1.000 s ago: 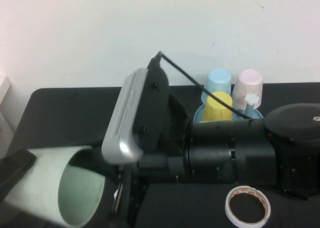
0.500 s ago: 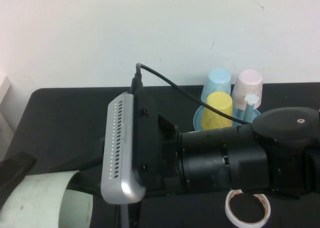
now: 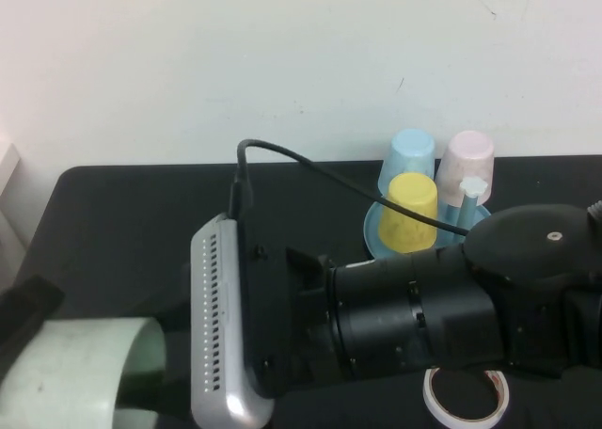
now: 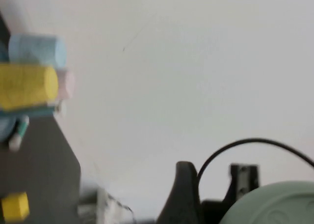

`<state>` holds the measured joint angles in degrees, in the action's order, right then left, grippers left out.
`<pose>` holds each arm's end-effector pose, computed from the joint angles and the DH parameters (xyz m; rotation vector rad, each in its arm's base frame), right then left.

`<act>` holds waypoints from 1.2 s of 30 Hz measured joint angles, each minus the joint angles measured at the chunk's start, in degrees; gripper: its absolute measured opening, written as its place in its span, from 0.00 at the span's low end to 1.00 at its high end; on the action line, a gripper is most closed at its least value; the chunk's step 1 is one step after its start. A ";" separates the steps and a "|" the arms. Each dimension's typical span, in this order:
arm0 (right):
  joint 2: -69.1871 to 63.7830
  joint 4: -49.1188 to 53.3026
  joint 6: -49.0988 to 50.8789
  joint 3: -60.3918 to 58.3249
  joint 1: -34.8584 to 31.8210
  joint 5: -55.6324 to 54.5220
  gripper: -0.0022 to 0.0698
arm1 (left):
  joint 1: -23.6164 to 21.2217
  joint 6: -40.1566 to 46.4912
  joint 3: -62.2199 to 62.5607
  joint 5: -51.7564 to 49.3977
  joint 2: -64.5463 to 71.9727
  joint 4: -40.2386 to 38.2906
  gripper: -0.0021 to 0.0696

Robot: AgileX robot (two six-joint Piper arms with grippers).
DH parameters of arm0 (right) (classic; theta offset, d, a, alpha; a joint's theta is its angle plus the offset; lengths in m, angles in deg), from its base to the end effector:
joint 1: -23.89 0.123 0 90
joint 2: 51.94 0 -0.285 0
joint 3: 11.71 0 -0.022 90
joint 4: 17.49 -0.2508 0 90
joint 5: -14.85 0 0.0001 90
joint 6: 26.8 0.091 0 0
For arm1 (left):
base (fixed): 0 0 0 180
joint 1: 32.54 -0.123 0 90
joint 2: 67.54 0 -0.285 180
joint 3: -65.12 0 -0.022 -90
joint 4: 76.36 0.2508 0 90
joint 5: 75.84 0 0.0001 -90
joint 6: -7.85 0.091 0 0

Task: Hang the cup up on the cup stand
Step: Adjust the cup with two arms, then place the cup on the cup holder

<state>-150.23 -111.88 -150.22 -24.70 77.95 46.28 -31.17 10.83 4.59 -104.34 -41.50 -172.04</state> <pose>0.1708 0.3164 0.3097 -1.5325 1.1733 0.8205 0.0714 -0.0450 0.2942 -0.8675 1.4874 -1.6502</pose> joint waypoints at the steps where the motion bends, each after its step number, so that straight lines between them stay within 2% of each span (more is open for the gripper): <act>1: 0.12 0.83 0.55 0.00 0.00 -0.71 0.51 | 0.00 2.06 0.72 0.74 0.00 0.00 0.78; 9: 8.08 11.04 8.03 -0.10 0.14 -6.45 0.55 | 0.00 22.74 9.29 4.05 0.06 -1.41 0.77; 13: 13.79 20.46 17.90 -0.10 0.14 -9.31 0.55 | 0.00 33.19 12.97 3.83 0.92 -1.65 0.77; 16: 18.15 31.35 30.56 -0.23 0.03 -8.62 0.53 | 0.00 40.70 16.07 2.43 3.49 0.03 0.77; 18: 21.13 41.12 39.95 -0.67 0.03 -5.91 0.47 | 0.00 46.65 18.36 0.59 5.90 2.36 0.77; 24: 27.40 74.29 71.37 -1.01 0.03 13.04 0.11 | 0.00 64.21 24.90 -4.44 15.02 8.86 0.77; 30: 31.27 104.22 99.50 -2.18 0.03 33.03 0.04 | 0.00 78.25 30.60 -5.49 28.00 9.81 0.77; 36: 41.43 120.25 117.77 -10.32 0.03 34.26 0.04 | 1.16 88.21 36.00 -13.49 42.26 1.11 0.77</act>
<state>-108.80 8.37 -32.45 -35.02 77.99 80.53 -30.01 99.04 40.59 -117.83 0.77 -170.93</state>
